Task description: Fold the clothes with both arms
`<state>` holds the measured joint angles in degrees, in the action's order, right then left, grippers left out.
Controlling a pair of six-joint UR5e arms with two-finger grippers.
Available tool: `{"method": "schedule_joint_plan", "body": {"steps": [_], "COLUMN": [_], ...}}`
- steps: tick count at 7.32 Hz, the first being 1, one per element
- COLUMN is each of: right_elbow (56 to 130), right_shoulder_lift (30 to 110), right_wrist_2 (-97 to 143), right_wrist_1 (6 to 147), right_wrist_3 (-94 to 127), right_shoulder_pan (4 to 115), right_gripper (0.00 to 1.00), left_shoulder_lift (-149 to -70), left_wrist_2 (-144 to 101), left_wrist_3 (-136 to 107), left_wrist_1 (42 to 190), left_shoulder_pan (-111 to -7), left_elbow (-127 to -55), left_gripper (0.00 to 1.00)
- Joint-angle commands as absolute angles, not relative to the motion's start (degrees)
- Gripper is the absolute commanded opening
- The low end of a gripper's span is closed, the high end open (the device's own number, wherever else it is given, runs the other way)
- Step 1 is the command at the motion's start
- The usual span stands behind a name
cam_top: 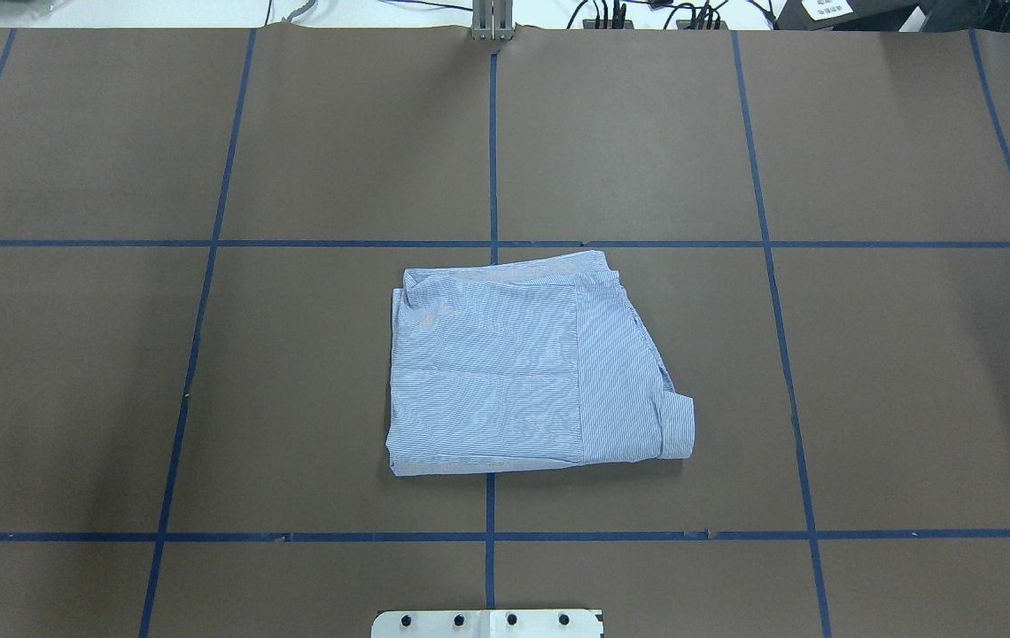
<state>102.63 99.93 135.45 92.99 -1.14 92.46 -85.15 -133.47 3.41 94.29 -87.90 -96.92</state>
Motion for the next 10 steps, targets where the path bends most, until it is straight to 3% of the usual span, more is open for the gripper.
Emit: {"method": "schedule_joint_plan", "body": {"steps": [1,10], "right_elbow": [102.66,102.66], "right_shoulder_lift": [99.93,99.93], "right_wrist_2": [135.61,135.7], "right_wrist_1": [92.99,92.99], "right_wrist_3": [-1.14,-1.14], "right_shoulder_pan": [92.46,92.46], "right_gripper": [1.0,1.0], "left_shoulder_lift": [-84.99,-84.99], "left_wrist_2": [-133.94,-133.95], "left_wrist_3": [3.08,1.93], "left_wrist_1": [94.04,94.04], "left_shoulder_pan": [-87.98,-87.98], "left_elbow": [-96.86,-96.85], "left_gripper": [0.99,0.99]}}
